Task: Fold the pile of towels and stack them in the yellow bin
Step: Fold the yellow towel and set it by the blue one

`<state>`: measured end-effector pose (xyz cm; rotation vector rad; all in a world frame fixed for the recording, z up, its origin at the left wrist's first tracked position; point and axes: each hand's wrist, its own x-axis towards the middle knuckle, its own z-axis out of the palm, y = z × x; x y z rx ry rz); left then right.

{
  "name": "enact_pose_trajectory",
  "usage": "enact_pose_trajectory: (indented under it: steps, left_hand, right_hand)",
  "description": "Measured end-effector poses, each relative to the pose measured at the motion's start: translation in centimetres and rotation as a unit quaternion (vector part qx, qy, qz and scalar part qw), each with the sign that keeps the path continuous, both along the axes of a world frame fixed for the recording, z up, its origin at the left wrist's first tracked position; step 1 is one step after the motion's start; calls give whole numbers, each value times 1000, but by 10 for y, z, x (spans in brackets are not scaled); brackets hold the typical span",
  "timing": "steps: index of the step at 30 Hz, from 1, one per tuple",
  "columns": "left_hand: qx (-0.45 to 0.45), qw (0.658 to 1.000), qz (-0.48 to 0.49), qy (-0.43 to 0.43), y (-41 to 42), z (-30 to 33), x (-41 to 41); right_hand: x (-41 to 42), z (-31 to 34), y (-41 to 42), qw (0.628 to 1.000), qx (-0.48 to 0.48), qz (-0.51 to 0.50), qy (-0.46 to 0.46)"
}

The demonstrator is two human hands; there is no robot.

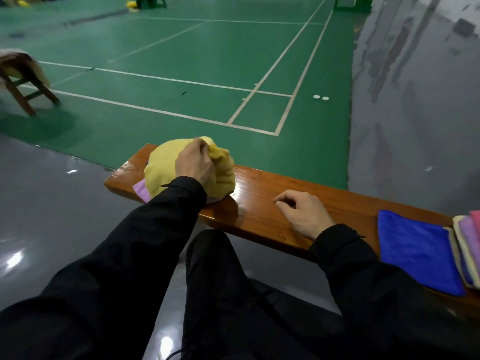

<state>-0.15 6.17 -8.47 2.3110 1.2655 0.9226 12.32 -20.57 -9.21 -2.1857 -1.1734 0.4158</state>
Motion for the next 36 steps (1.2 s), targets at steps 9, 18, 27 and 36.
enact_pose_trajectory:
  steps: [9,18,27,36]
  left_hand:
    - [30,878,-203,-433,-61,200,-4]
    - [-209,917,-260,-220,-132,179,36]
    - [-433,868,-223,-100,-148,114,59]
    - [-425,857,-249,-151,-150,98,64]
  right_hand:
    - [-7,76,24,960,197,57,193]
    - [22,92,-9,844,395,-18,363]
    - [47,83,-58,912,328,-204,140]
    - [51,72,-64,928,295,-219,-58]
